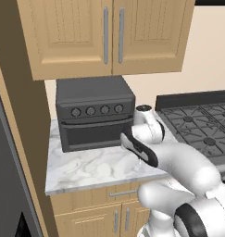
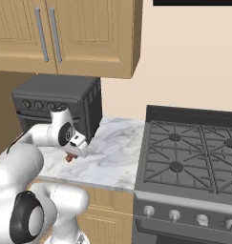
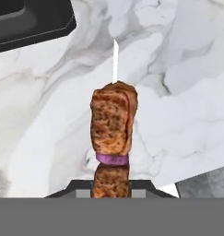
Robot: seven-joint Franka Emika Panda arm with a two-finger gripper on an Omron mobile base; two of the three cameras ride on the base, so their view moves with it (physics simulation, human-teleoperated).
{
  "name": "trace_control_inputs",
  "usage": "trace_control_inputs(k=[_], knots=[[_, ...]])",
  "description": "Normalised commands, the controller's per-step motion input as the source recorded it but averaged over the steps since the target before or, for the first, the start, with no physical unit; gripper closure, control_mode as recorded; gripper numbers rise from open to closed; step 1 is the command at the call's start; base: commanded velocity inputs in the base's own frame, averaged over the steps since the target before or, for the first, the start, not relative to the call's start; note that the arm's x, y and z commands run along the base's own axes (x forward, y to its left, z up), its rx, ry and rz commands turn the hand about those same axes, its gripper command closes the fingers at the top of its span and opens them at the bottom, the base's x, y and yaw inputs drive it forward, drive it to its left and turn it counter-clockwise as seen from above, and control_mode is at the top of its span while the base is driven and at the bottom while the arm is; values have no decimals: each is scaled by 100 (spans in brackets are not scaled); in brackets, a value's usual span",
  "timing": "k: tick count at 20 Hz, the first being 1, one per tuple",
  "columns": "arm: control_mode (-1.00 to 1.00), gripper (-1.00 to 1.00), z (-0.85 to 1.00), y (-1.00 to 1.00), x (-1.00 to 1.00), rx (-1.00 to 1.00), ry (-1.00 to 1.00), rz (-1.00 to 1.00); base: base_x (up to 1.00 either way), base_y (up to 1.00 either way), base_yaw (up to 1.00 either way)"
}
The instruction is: Store the kebab skewer in the freezer for long-term storage. Close the freezer door after placing the cooked food.
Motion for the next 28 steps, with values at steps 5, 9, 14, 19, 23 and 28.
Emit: trace_control_inputs(k=[5, 9, 14, 19, 23, 28], knots=[[-100, 100, 88, -46, -51, 0, -3, 0, 0, 0, 0], [-100, 100, 96, -7, -45, 0, 1, 0, 0, 0, 0], [-100, 100, 57, 5, -41, 0, 4, 0, 0, 0, 0], [-100, 100, 27, 24, -5, 7, 16, 0, 0, 0, 0], [-100, 100, 31, 2, -48, 5, 0, 17, 0, 0, 0], [-100, 100, 20, -4, -31, -6, 2, 30, 0, 0, 0]])
